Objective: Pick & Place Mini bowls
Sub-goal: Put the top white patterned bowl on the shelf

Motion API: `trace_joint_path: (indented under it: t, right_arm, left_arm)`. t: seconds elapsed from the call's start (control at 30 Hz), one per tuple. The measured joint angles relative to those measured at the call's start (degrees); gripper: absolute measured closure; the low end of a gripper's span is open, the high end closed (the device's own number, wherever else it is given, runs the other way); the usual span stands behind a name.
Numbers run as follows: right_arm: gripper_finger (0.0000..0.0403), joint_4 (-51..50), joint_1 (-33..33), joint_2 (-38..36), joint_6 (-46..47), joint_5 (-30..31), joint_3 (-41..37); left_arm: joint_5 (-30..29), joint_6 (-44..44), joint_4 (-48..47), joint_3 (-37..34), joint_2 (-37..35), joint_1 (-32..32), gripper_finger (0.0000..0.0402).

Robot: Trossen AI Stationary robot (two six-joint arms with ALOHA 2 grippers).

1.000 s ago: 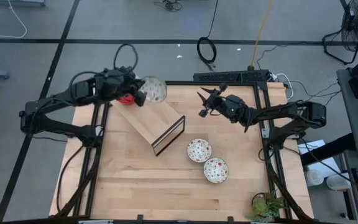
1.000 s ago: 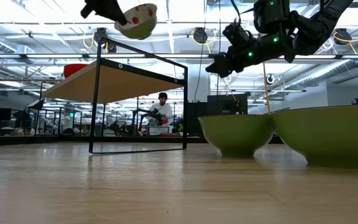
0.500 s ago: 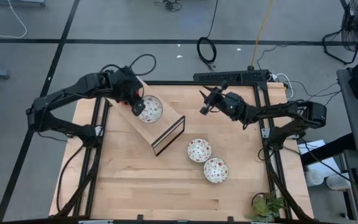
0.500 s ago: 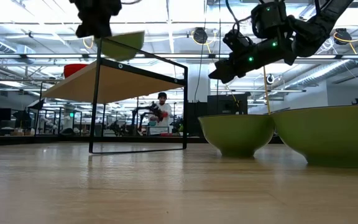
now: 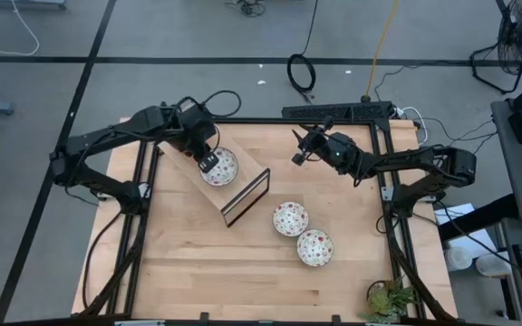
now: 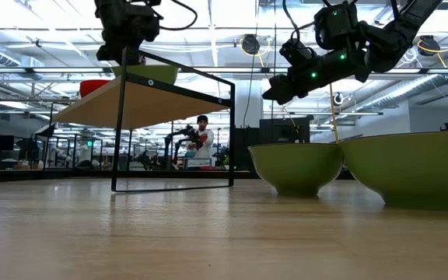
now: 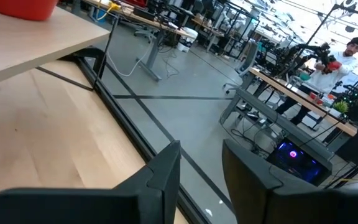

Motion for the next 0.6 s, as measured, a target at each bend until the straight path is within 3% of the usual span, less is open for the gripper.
trace_joint_path:
  t: [0.43,0.6]
  right_arm:
    - [0.0298,-0.42,0.00,-0.03,0.15,-0.04,0.00]
    - [0.0298,-0.43,0.00,-0.03,0.15,-0.04,0.00]
  left_arm:
    - [-0.14,-1.06,-0.84,0.11,1.15,-0.04,0.0393]
    - [-0.40,-1.49,-1.34,-0.06,1.45,-0.04,0.0352]
